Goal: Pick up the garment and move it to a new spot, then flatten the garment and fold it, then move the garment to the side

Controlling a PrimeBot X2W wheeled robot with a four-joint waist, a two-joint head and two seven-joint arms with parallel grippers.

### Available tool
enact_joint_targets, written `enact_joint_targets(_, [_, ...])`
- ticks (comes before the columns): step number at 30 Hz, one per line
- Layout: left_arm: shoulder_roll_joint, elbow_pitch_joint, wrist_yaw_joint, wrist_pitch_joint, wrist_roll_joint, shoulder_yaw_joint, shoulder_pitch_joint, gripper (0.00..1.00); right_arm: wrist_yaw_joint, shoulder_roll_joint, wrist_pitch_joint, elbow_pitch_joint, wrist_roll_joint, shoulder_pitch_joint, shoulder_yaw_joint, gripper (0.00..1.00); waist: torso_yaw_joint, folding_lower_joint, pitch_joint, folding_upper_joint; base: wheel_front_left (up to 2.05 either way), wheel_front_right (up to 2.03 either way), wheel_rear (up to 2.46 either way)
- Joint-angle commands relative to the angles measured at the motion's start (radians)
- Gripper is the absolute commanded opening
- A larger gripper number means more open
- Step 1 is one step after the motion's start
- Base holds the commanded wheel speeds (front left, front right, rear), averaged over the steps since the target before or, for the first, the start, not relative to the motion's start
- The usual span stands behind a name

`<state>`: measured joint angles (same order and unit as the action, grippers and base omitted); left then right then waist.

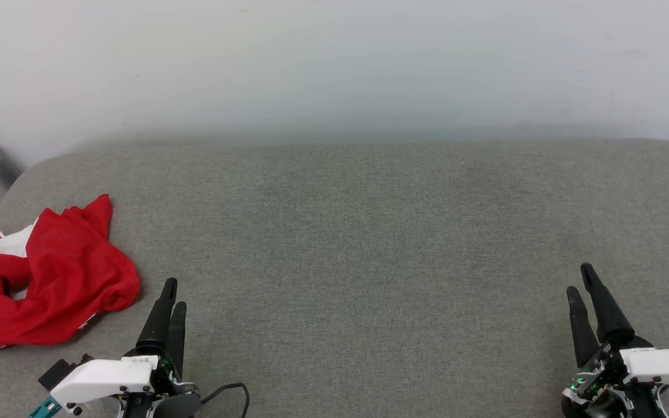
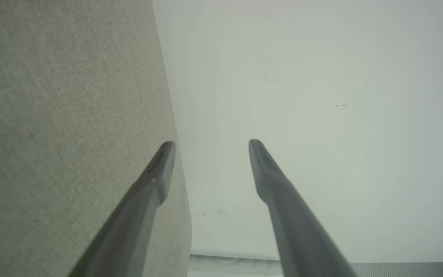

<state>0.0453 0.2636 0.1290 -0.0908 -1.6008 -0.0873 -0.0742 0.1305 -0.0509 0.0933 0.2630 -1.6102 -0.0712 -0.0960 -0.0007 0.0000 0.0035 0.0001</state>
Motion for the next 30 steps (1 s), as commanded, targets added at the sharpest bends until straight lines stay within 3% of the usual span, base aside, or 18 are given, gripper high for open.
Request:
enact_joint_targets(1, [0.003, -0.029, 0.002, 0.016, 0.017, 0.016, -0.021, 1.00, 0.000, -0.002, -0.015, -0.029, 0.014, -0.012, 0.011, 1.00, 0.000, 0.0000, 0.000, -0.0001, 0.00, 0.00, 0.00])
enact_joint_targets(12, [0.003, -0.082, 0.002, 0.068, 0.136, 0.054, -0.014, 1.00, 0.000, -0.014, -0.070, -0.063, 0.096, -0.006, 0.056, 1.00, 0.000, 0.0000, -0.001, -0.0001, 0.00, 0.00, 0.00])
enact_joint_targets(30, [0.004, -0.155, 0.002, 0.135, 0.404, 0.080, -0.004, 1.00, 0.000, -0.011, -0.132, -0.086, 0.439, -0.002, 0.075, 1.00, 0.002, 0.0000, -0.002, -0.0001, 0.00, 0.00, 0.00])
